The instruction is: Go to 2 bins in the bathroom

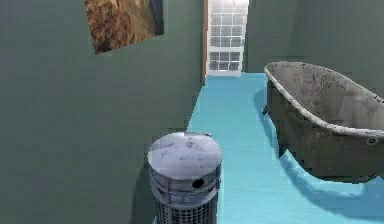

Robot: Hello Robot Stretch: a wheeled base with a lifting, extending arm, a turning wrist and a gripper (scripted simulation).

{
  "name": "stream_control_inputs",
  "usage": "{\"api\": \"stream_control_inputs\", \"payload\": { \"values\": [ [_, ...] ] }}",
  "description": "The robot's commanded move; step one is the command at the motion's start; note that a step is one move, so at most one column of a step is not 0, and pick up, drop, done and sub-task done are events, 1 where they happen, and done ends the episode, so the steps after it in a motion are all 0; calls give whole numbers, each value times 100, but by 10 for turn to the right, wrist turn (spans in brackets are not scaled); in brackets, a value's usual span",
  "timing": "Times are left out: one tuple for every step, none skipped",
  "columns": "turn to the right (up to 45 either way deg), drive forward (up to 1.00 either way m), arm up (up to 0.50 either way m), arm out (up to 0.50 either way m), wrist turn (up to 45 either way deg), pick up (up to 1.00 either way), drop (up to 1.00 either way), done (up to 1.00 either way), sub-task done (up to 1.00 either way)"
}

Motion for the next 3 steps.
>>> {"api": "stream_control_inputs", "payload": {
  "values": [
    [0,0,0,0,0,0,0,0,100],
    [450,0,0,0,0,0,0,0,0],
    [450,0,0,0,0,0,0,0,0]
  ]
}}
